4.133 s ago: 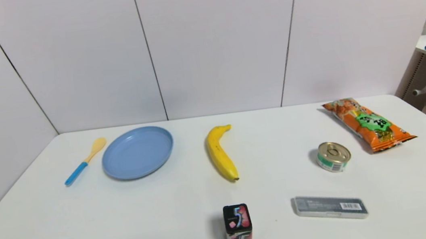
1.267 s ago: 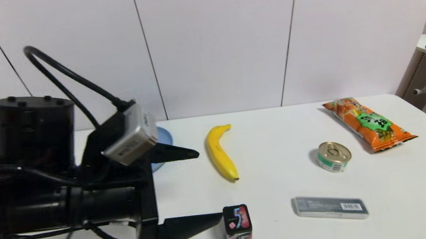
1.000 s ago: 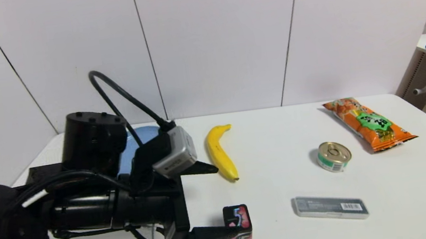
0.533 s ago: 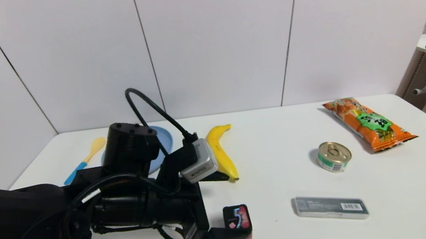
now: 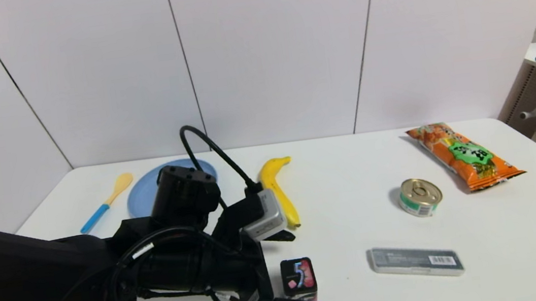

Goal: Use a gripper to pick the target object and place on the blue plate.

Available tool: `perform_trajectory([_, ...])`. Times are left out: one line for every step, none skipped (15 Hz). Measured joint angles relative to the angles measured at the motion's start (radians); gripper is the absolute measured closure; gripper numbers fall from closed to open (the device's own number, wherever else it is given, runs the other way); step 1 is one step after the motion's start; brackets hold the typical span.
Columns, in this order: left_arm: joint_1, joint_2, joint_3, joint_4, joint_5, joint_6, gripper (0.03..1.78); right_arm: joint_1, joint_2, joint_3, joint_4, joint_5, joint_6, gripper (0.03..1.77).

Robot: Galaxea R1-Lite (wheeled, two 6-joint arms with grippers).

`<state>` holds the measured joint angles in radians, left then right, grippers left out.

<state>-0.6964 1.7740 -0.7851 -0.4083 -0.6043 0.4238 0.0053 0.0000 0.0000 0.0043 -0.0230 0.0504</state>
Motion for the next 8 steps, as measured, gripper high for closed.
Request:
perform_trajectory([-0.001, 0.01, 0.0, -0.001, 0.0, 0.0, 0.12, 0.0, 0.0, 0.0, 0.0, 0.0, 0.0, 0.1])
perform_trajectory([-0.001, 0.018, 0.001, -0.002, 0.0, 0.0, 0.12, 0.0, 0.0, 0.0, 0.0, 0.0, 0.0, 0.1])
perform_trajectory([-0.001, 0.027, 0.003, -0.002, 0.0, 0.002, 0.12, 0.0, 0.0, 0.0, 0.0, 0.0, 0.0, 0.1])
perform_trajectory([-0.002, 0.037, 0.004, -0.002, 0.0, 0.005, 0.12, 0.0, 0.0, 0.0, 0.0, 0.0, 0.0, 0.1])
perform_trajectory([-0.001, 0.044, 0.005, -0.002, 0.0, 0.011, 0.12, 0.0, 0.0, 0.0, 0.0, 0.0, 0.0, 0.1])
perform_trajectory([-0.002, 0.052, 0.005, -0.003, 0.0, 0.013, 0.12, 0.0, 0.0, 0.0, 0.0, 0.0, 0.0, 0.1])
perform_trajectory([-0.002, 0.059, 0.005, -0.003, 0.0, 0.014, 0.12, 0.0, 0.0, 0.0, 0.0, 0.0, 0.0, 0.1])
perform_trajectory([-0.004, 0.066, 0.005, -0.003, 0.0, 0.015, 0.12, 0.0, 0.0, 0.0, 0.0, 0.0, 0.0, 0.1])
